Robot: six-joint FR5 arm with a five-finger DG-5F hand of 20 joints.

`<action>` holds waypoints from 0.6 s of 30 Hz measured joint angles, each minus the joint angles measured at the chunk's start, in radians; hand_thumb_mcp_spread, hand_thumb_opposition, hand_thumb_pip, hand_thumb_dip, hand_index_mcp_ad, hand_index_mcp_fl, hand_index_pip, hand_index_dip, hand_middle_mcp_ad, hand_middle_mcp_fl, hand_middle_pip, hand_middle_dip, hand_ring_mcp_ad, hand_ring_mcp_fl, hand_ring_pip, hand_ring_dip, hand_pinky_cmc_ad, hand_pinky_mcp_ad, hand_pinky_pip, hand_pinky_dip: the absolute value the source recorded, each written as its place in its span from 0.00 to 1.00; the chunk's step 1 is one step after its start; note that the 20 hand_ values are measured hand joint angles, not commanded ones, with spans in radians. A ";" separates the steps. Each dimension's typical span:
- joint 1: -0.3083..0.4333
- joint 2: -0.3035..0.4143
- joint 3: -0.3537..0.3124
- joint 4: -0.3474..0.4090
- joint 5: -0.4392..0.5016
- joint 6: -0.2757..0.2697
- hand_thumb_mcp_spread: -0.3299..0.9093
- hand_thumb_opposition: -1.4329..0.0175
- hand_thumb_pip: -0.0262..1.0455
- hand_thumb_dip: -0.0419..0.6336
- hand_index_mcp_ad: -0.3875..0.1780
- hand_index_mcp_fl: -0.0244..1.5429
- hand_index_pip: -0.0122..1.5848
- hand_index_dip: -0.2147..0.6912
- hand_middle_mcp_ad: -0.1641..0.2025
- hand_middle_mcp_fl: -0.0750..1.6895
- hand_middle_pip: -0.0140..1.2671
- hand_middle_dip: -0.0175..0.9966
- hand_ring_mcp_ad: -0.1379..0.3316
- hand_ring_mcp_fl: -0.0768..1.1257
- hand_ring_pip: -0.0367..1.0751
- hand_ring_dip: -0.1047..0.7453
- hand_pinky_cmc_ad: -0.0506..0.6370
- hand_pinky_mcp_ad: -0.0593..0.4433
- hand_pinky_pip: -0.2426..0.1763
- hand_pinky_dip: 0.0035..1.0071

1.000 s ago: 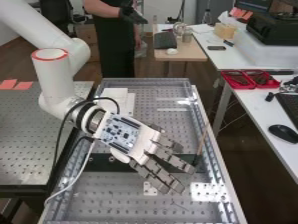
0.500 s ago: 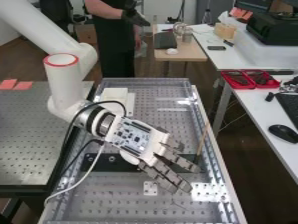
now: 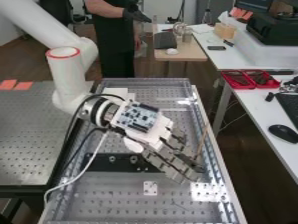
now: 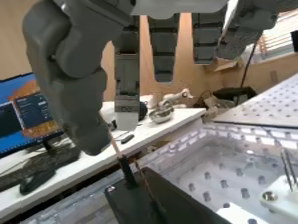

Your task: Grab the drill bit and place it in the clear container

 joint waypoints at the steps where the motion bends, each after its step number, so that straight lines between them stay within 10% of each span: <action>1: 0.005 0.002 0.000 0.007 0.006 -0.022 0.67 0.39 0.50 0.51 0.59 0.24 0.70 0.67 0.71 0.16 0.12 0.19 0.79 0.12 0.11 0.06 0.43 0.49 0.36 0.12; 18: 0.016 -0.032 0.029 -0.024 0.021 -0.052 0.69 0.39 0.49 0.51 0.56 0.21 0.76 0.74 0.70 0.17 0.12 0.20 0.79 0.11 0.12 0.07 0.47 0.48 0.34 0.12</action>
